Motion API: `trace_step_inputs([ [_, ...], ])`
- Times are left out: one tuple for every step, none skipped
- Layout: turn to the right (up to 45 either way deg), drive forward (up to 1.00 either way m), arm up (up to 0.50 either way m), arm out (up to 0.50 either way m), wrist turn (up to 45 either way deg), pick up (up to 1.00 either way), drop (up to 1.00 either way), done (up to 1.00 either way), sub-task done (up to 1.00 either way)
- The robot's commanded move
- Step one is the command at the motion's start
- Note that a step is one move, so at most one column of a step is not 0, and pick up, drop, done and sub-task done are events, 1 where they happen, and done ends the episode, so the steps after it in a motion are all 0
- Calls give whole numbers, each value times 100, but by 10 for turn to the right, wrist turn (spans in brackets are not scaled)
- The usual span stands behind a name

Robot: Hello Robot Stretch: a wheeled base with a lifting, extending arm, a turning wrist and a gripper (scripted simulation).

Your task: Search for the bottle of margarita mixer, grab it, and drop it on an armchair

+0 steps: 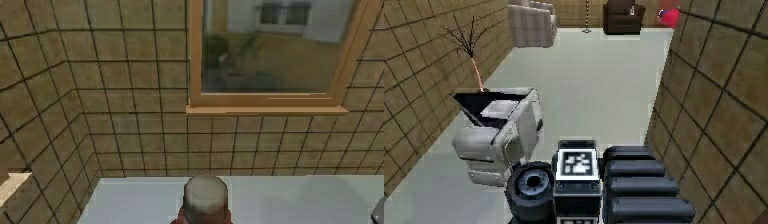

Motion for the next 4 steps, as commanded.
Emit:
trace_step_inputs([
  [450,0,0,0,0,0,0,0,0],
  [450,0,0,0,0,0,0,0,0],
  [0,100,0,0,0,0,0,0,0],
  [30,0,0,0,0,0,0,0,0],
])
